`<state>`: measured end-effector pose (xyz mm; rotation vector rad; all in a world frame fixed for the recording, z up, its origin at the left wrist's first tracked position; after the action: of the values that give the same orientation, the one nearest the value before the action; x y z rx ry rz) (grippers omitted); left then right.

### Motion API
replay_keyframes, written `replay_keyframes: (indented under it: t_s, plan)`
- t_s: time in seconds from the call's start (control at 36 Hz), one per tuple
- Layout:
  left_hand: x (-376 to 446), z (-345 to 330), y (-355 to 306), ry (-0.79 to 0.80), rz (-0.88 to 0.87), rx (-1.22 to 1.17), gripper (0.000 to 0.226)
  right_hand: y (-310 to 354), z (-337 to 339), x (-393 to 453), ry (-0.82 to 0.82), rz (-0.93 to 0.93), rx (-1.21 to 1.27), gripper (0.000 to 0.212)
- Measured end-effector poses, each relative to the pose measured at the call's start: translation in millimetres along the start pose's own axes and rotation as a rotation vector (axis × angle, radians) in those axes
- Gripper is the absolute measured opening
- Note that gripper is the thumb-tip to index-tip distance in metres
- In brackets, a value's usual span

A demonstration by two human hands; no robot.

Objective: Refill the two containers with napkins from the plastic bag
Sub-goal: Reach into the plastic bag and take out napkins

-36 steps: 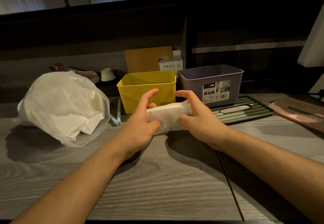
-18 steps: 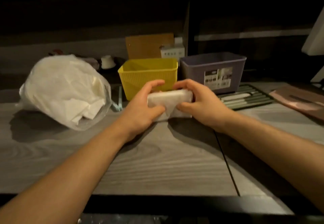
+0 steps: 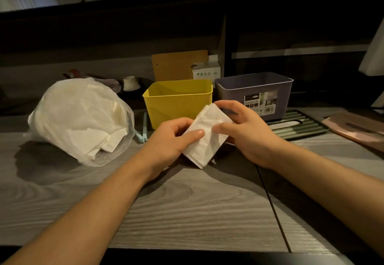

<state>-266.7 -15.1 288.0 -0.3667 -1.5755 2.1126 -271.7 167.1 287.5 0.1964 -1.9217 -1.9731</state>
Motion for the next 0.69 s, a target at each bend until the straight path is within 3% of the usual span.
replay_keyframes:
  t_s: [0.08, 0.19, 0.28, 0.39, 0.44, 0.56, 0.69]
  plan:
    - [1, -4, -3, 0.024, -0.003, -0.173, 0.023, 0, -3, 2, -0.014, -0.001, 0.185, 0.06]
    - [3, -2, -2, -0.047, 0.001, -0.306, 0.04, 0, -8, 1, 0.094, -0.045, 0.295, 0.058]
    - [4, -2, 0, -0.043, 0.022, -0.339, 0.033, 1, -7, -1, 0.086, -0.042, 0.144, 0.067]
    - [3, -1, -3, -0.058, -0.053, -0.268, 0.038, 12, -10, -9, 0.178, 0.077, -0.479, 0.079]
    - [2, 1, -4, -0.085, -0.078, -0.197, 0.035, 15, -12, -10, 0.169, 0.125, -0.645, 0.086]
    - [2, 5, -3, -0.13, -0.099, -0.205, 0.036, 21, -7, -8, 0.075, 0.156, -0.651, 0.086]
    - [-1, 6, -3, -0.066, -0.084, -0.224, 0.045, 11, -2, -11, 0.194, -0.001, -0.57, 0.081]
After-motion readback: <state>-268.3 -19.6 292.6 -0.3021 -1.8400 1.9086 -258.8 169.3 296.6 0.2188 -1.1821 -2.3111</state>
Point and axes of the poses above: each hand's wrist, its own x-axis towards the middle knuckle, its own z-axis out of the back of the hand, y = z × x, the point moved 2 cm from there along x, towards the middle knuckle, and after that the axes turned 14 degrees about y, right-handed, at the moved point
